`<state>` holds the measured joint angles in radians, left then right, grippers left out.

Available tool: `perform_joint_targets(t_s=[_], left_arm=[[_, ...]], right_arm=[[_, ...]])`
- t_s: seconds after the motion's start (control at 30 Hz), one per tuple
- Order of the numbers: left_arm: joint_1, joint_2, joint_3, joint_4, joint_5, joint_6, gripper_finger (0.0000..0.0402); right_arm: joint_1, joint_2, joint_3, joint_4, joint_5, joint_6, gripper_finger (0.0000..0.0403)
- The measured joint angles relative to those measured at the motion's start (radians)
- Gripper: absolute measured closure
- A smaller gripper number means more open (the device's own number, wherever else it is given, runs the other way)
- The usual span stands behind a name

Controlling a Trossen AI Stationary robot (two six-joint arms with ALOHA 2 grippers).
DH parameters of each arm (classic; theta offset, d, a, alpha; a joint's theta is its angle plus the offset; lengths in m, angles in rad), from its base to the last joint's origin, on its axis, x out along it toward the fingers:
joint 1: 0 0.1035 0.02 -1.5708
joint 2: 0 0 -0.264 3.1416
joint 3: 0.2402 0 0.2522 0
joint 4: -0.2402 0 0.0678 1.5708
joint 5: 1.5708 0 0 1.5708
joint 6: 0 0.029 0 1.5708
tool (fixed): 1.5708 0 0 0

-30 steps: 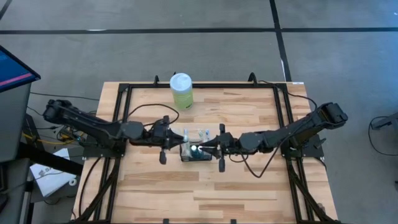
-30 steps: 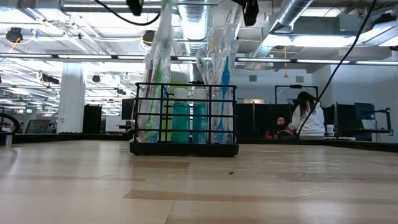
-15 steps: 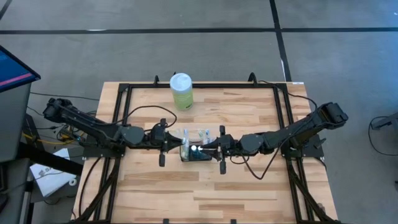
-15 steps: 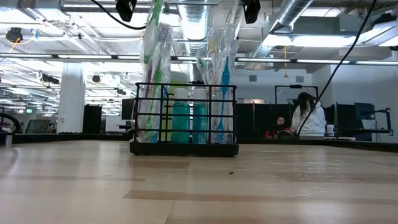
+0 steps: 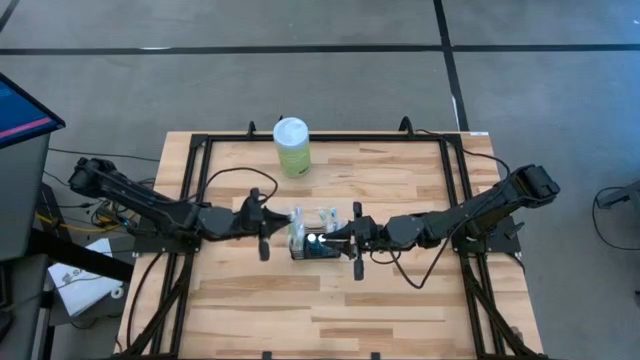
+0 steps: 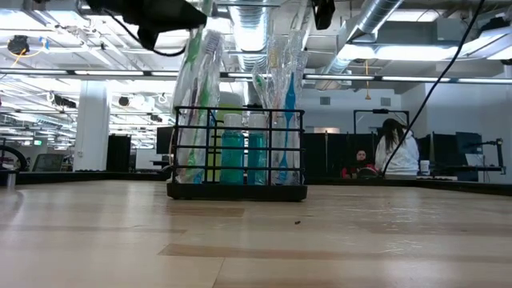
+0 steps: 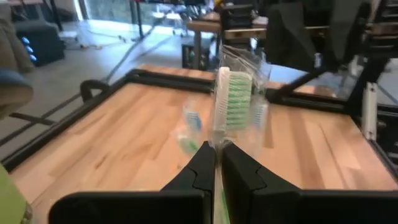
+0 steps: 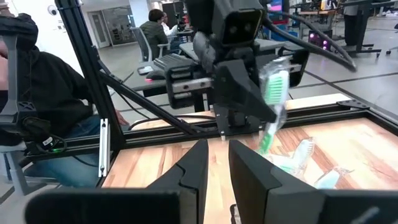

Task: Pick & Place toothbrushing station
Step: Put the green toothbrush into the wire organizer

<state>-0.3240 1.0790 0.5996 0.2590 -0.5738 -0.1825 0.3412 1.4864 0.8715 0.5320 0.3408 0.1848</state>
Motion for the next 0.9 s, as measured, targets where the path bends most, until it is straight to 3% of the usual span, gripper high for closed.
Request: perform_joint_targets(t_s=[0.17,0.4,0.53,0.67,0.9], left_arm=[[0.025,-0.008,-0.062,0.204,0.024,0.059,0.0398],[0.079,0.015,-0.119,0.232,0.045,0.007,0.0398],[0.098,0.017,-0.173,0.337,0.050,-0.009,0.0399],[0.098,0.016,-0.224,0.440,0.077,-0.010,0.0398],[0.093,0.016,-0.298,0.470,0.085,-0.083,0.0398]], right_arm=[[0.000,0.000,0.000,0.006,0.000,0.000,0.0346],[0.000,0.000,0.000,0.006,0.000,0.000,0.0346],[0.000,0.000,0.000,0.006,0.000,0.000,0.0346],[-0.002,0.000,0.000,0.006,0.000,0.000,0.0346],[-0.002,0.000,0.000,0.006,0.000,0.000,0.0346]])
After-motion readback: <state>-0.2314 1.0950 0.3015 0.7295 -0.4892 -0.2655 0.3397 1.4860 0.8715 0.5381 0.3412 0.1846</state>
